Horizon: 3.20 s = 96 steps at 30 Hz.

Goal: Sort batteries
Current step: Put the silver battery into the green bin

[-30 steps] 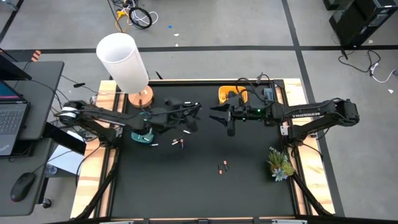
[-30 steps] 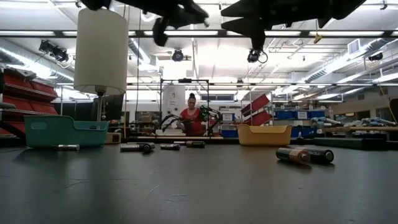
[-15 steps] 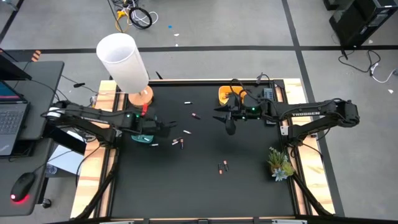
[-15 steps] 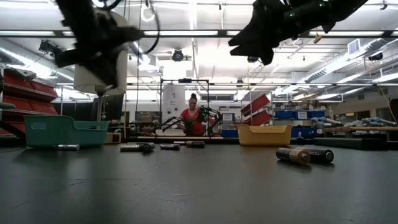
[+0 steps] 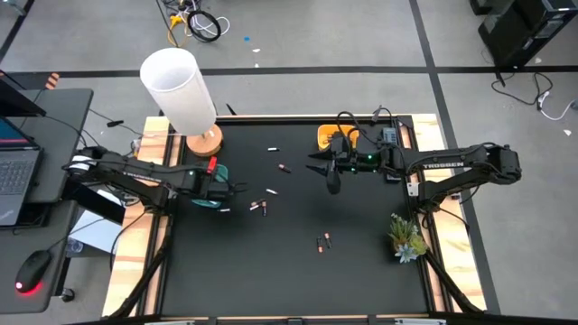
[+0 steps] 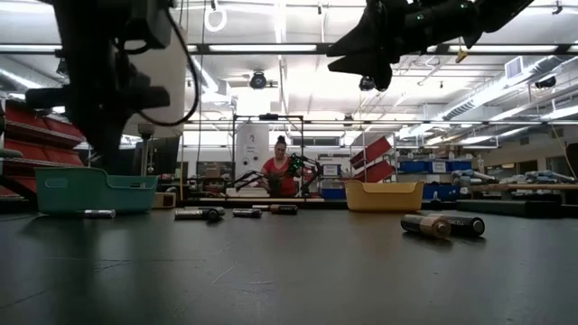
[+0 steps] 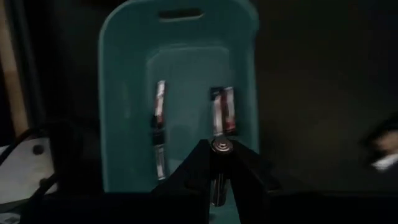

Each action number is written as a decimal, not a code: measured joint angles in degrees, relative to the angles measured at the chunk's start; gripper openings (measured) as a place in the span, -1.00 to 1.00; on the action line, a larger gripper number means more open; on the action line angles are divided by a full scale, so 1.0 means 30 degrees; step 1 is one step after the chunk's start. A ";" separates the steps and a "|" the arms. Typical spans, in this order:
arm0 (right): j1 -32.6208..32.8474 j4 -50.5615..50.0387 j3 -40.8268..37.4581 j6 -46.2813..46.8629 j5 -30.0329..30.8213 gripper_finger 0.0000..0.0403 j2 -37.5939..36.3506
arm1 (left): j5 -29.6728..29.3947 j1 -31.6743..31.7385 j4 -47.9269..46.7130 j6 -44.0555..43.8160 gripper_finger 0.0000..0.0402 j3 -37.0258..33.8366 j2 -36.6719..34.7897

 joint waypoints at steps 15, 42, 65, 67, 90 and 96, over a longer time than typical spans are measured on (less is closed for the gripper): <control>0.0000 -0.0027 0.0000 0.0073 0.0000 -0.09 0.0000 | 0.1177 0.0000 0.0105 -0.1308 -0.29 -0.1336 -0.0007; 0.0072 0.0335 -0.0007 0.0069 0.0000 -0.09 0.0415 | 0.6992 0.0678 -0.2433 2.1608 -0.20 0.9676 0.9950; 0.1326 0.0531 -0.0007 0.1625 0.0000 -0.09 0.0415 | 0.7953 0.1370 -0.8715 2.8789 -0.20 1.3155 1.9169; 0.1319 0.0711 -0.0007 0.1750 0.0000 -0.09 0.0415 | 0.7954 0.1370 -0.8676 2.8781 -0.20 1.3155 1.9169; 0.1319 0.1573 -0.0007 0.2237 0.0000 -0.09 0.0415 | 0.6763 -0.0083 -0.6287 2.8233 -0.43 1.1414 1.9088; 0.1319 0.1573 -0.0007 0.2237 0.0000 -0.09 0.0415 | 0.6774 -0.0313 -0.6213 2.8214 -0.84 1.1414 1.9096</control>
